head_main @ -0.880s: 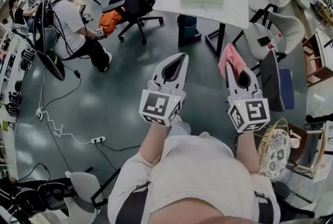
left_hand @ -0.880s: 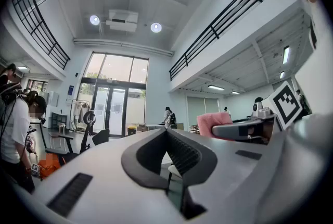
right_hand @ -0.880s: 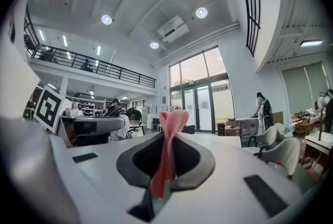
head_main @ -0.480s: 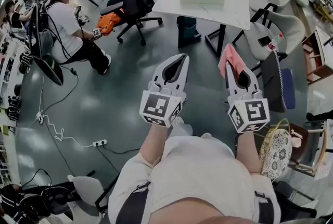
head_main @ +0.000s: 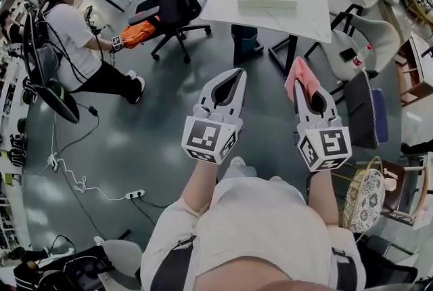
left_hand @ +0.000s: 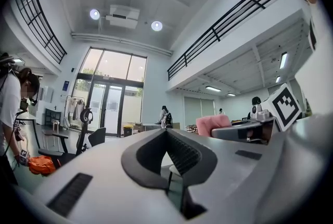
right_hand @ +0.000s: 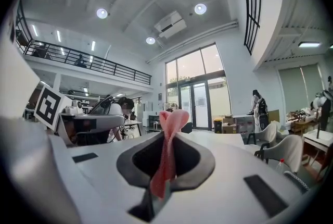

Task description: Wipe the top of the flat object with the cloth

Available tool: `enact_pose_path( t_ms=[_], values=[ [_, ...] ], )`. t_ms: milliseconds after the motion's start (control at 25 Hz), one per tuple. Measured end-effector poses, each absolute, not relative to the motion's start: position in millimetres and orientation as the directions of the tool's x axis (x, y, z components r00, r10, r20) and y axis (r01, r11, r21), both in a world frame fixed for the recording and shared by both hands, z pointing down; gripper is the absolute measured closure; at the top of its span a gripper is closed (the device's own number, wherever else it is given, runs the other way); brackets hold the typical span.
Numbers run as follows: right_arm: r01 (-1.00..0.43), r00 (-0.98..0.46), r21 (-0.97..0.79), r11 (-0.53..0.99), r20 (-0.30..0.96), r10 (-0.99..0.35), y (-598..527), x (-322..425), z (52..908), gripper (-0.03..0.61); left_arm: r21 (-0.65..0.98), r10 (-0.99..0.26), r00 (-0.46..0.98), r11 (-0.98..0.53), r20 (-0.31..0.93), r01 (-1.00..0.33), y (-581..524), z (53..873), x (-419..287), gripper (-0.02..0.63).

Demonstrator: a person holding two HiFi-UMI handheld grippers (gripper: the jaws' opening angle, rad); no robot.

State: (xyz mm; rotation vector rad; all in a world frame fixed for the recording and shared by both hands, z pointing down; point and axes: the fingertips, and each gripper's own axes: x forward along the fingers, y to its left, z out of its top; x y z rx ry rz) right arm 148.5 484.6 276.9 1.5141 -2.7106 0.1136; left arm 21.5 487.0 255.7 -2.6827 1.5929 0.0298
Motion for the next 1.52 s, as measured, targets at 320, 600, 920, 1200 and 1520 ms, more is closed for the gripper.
enact_pose_path(
  t_ms=[320,600,920,1200,1520],
  values=[
    [-0.882,-0.470,-0.044,0.468,0.024,-0.883,461.7,124.9,282.9,0.549,-0.016,-0.859,0.511,-0.511,-0.029,-0.860,456.8,268.1,-7.8,0.601],
    [-0.889,-0.458,-0.039,0.457,0.043,-0.888,427.6,133.4,292.6,0.548,0.009,-0.855,0.517,-0.517,-0.033,-0.856,419.6,277.3,-5.6,0.601],
    [-0.863,-0.503,-0.084,0.499,0.038,-0.863,348.2,151.6,293.7,0.548,0.006,-0.886,0.462,-0.462,-0.033,-0.887,351.9,277.7,5.5,0.601],
    [-0.828,-0.558,-0.076,0.555,0.014,-0.830,266.6,174.2,282.8,0.548,-0.001,-0.908,0.415,-0.415,-0.054,-0.910,278.3,267.1,32.5,0.601],
    [-0.789,-0.613,-0.069,0.610,0.020,-0.790,201.6,203.7,281.3,0.548,0.000,-0.928,0.367,-0.368,-0.064,-0.930,215.2,263.0,69.9,0.601]
  ],
)
